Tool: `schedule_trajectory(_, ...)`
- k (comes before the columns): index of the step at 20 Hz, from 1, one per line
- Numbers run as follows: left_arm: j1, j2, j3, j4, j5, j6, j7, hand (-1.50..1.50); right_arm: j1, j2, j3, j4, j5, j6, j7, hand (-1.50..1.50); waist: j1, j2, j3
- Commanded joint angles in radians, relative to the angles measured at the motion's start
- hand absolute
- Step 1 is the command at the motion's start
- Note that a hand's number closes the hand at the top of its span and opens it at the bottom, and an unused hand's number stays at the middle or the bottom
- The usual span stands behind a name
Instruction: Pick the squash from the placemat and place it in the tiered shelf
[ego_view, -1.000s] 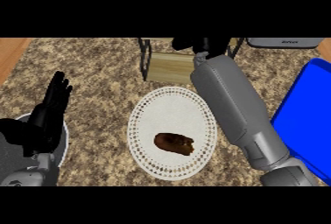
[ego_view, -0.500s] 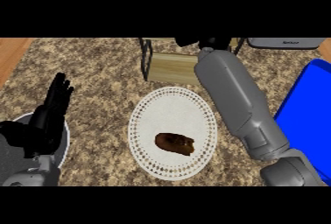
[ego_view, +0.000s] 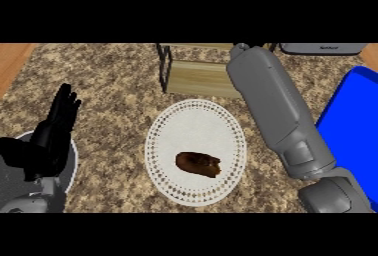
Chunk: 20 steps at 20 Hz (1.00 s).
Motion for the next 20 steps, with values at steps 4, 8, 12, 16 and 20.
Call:
schedule_trajectory(4, -0.009, -0.001, 0.005, -0.02, -0.018, 0.016, 0.025, 0.0, 0.021, -0.061, 0.005, -0.157, 0.041, -0.006, 0.163, -1.5, -0.027, -0.01, 0.0)
schedule_trajectory(8, 0.017, 0.018, 0.043, -0.028, 0.007, 0.008, 0.043, 0.0, 0.147, -0.076, 0.023, -0.351, 0.083, 0.032, 0.304, -1.5, -0.051, -0.02, -0.001)
schedule_trajectory(12, 0.044, -0.031, -0.007, -0.011, -0.052, 0.048, -0.009, 0.0, 0.285, -0.136, 0.031, -0.597, 0.075, 0.148, 0.383, -1.5, -0.069, -0.024, 0.0)
schedule_trajectory(16, 0.074, -0.007, 0.02, -0.05, -0.02, 0.023, 0.017, 0.0, 0.479, -0.179, 0.051, -0.895, 0.011, 0.293, 0.424, -1.5, -0.076, -0.027, 0.0)
schedule_trajectory(20, -0.007, 0.036, 0.078, -0.012, 0.026, -0.004, 0.045, 0.0, 0.647, -0.249, 0.021, -1.172, -0.089, 0.396, 0.439, -1.5, -0.063, -0.017, 0.0)
